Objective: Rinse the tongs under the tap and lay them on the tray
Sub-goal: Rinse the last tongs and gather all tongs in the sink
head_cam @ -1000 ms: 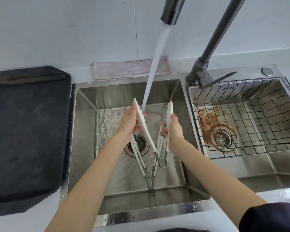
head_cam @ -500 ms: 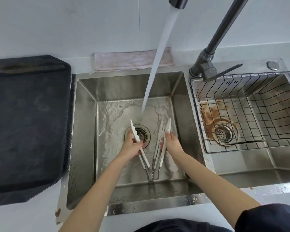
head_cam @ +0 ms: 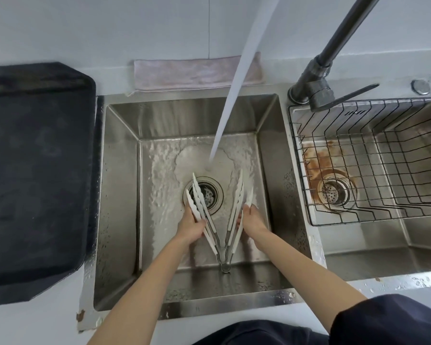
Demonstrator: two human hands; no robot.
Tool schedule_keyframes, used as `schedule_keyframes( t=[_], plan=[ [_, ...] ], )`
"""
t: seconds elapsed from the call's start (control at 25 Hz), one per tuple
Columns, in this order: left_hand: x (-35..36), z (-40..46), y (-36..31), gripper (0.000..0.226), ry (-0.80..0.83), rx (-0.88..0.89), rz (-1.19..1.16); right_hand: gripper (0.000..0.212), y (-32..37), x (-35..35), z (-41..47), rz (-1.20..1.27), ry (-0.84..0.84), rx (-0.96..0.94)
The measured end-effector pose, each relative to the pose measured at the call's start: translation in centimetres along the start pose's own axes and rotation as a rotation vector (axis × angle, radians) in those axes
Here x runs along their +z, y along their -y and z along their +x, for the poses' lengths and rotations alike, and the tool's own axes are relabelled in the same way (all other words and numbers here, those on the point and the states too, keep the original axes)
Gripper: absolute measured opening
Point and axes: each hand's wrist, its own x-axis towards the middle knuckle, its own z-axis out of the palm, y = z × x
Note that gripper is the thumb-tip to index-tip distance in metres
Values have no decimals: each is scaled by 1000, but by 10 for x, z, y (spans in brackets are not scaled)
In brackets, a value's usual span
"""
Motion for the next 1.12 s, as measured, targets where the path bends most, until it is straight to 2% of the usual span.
schedule_keyframes(
  t=[0.24, 0.44, 0.64, 0.84, 1.0, 1.12],
  plan=[
    [3, 12, 0, 69, -73, 6, 68, 49, -1, 5, 8, -83, -46, 43],
    [4, 20, 1, 75, -98, 8, 101, 48, -1, 8, 9, -159, -101, -2],
    [6, 23, 6, 58, -118, 28, 55, 49, 2, 13, 11, -231, -65, -70],
    [0, 34, -2, 61, -173, 97, 13, 49, 16, 11, 22, -241, -40, -129],
    [-3, 45, -12, 56, -250, 146, 141, 55, 30, 9, 27, -325, -40, -166],
    [2, 49, -22, 67, -271, 61, 262, 69, 40, 14, 29, -426, -43, -147]
  ],
)
